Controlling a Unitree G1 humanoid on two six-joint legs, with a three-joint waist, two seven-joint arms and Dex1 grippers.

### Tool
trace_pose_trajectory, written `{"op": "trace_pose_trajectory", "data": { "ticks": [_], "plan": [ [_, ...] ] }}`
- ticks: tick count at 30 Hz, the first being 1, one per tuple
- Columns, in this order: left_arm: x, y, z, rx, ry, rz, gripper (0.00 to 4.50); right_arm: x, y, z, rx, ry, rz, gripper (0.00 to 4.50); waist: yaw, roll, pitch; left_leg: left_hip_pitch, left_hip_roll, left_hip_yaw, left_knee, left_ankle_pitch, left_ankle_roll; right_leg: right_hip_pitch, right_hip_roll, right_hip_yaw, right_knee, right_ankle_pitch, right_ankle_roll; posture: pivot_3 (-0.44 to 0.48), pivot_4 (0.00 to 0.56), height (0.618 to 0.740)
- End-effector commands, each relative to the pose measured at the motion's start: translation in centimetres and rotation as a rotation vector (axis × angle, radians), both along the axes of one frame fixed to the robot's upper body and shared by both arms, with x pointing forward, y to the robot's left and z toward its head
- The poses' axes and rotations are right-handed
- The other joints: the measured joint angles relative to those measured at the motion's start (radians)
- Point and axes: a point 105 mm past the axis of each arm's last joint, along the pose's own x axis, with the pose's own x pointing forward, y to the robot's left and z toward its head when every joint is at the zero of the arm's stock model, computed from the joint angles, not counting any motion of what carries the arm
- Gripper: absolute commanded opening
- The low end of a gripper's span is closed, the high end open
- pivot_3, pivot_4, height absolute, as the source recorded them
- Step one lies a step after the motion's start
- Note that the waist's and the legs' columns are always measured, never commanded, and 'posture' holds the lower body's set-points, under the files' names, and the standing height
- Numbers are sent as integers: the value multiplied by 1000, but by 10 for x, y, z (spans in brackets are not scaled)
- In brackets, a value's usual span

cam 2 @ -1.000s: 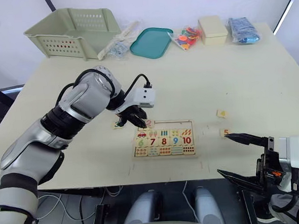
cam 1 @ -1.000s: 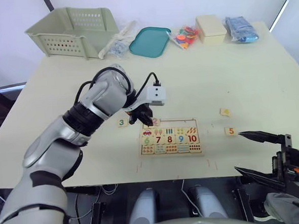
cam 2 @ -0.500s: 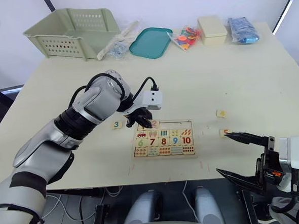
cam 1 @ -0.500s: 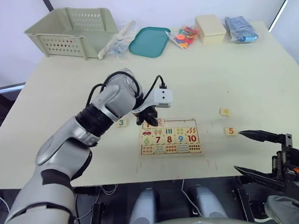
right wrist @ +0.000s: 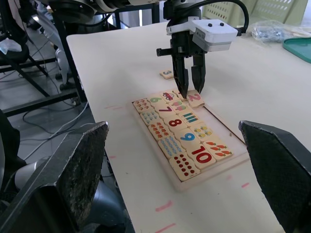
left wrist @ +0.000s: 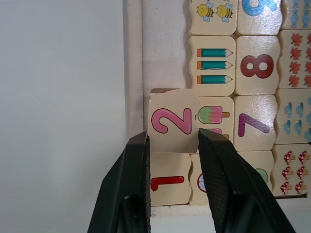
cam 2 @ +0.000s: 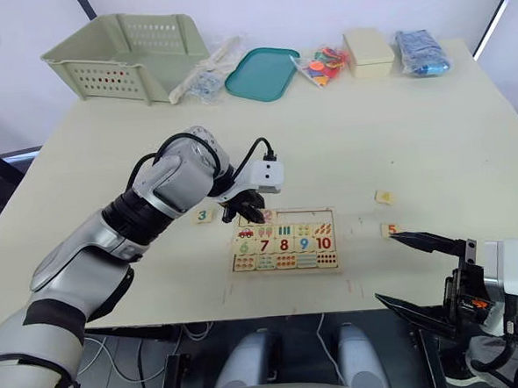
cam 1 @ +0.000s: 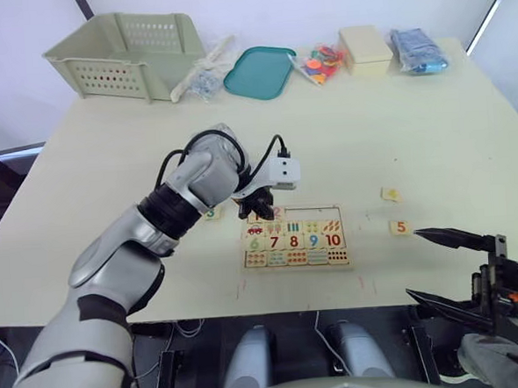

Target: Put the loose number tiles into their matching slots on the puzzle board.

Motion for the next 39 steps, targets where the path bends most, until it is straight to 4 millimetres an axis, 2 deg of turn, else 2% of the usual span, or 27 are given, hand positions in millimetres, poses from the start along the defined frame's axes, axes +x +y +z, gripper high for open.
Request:
{"op": "trace_pose_trajectory", "data": {
  "ticks": [1, 39],
  "plan": [
    [0, 0, 1, 12, -16, -15, 975, -4, 4, 8, -3, -50, 17, 4500, 0, 0, 0, 0, 0, 0, 0, 0, 0, 0, 0, 0, 0, 0, 0, 0, 150, 740],
    [-1, -1, -4, 19, -21, -13, 975, -6, 3, 10, 9, -49, 2, 4500, 0, 0, 0, 0, 0, 0, 0, 0, 0, 0, 0, 0, 0, 0, 0, 0, 150, 740]
  ]
}}
